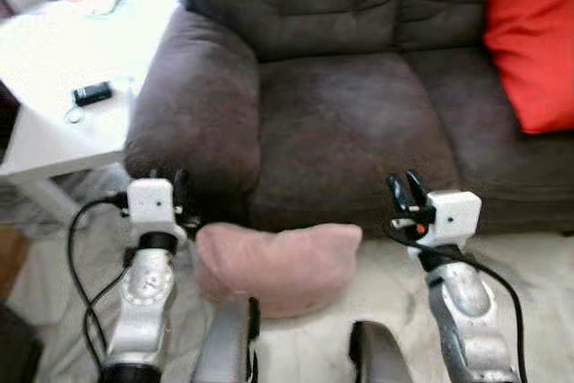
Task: Move the pillow to the sofa from floor
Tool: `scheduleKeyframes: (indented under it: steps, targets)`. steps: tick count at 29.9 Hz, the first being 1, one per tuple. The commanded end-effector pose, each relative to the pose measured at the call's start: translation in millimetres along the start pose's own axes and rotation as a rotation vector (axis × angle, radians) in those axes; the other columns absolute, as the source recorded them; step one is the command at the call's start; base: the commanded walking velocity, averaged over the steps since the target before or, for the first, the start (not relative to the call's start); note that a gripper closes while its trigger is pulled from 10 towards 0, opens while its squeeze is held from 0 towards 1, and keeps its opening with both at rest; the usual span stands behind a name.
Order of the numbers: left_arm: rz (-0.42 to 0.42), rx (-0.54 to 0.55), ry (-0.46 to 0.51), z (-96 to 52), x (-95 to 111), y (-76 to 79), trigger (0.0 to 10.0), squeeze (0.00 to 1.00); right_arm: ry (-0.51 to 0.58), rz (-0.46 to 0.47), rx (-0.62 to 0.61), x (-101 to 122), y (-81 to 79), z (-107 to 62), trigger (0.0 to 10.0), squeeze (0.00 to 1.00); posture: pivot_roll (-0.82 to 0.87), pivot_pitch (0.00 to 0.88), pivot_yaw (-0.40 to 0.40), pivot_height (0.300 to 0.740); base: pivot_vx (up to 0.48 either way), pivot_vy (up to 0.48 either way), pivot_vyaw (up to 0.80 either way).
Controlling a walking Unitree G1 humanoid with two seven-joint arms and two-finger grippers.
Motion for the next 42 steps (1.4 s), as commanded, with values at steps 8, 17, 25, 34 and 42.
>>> scheduleKeyframes:
  steps: [8, 17, 25, 34, 42]
  targets:
    - [-0.041, -0.088, -0.057, -2.3, -9.8, 10.0, 10.0, 0.00, 0.004, 0.014, -0.007, 1.0, 1.7, 0.1, 10.0, 0.00, -0.06, 0.144, -0.026, 0.559, 0.000, 0.000, 0.00]
    - [-0.046, -0.107, -0.062, -3.5, -11.3, 11.4, 10.0, 0.00, 0.010, 0.024, -0.010, 1.1, 1.5, -0.3, 10.0, 0.00, -0.06, 0.146, -0.026, 0.559, 0.000, 0.000, 0.00]
    - [-0.038, -0.086, -0.057, -3.6, -11.0, 7.3, 10.0, 0.00, 0.003, 0.022, -0.027, 1.3, 1.8, 1.4, 10.0, 0.00, -0.06, 0.148, -0.026, 0.554, 0.000, 0.000, 0.00]
    - [-0.037, -0.085, -0.059, -2.4, -11.1, 7.4, 10.0, 0.00, 0.017, 0.017, -0.006, 2.6, 0.5, 0.2, 10.0, 0.00, -0.06, 0.147, -0.026, 0.544, 0.000, 0.000, 0.00]
    - [-0.036, -0.084, -0.060, -2.3, -11.4, 7.3, 10.0, 0.00, 0.016, 0.020, -0.009, 2.5, 0.4, 0.3, 10.0, 0.00, -0.06, 0.149, -0.026, 0.544, 0.000, 0.000, 0.00]
Point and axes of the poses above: a point about 5 cm out from each wrist's last joint towards the gripper, its own z axis pointing out of the wrist towards the gripper, its own x axis along the axis of the wrist's last joint, y = z × x, the point moved 1 cm from there along z, pointing out of the wrist towards the gripper, and after that the axes turned 4 degrees about z, right-handed, at the moved point
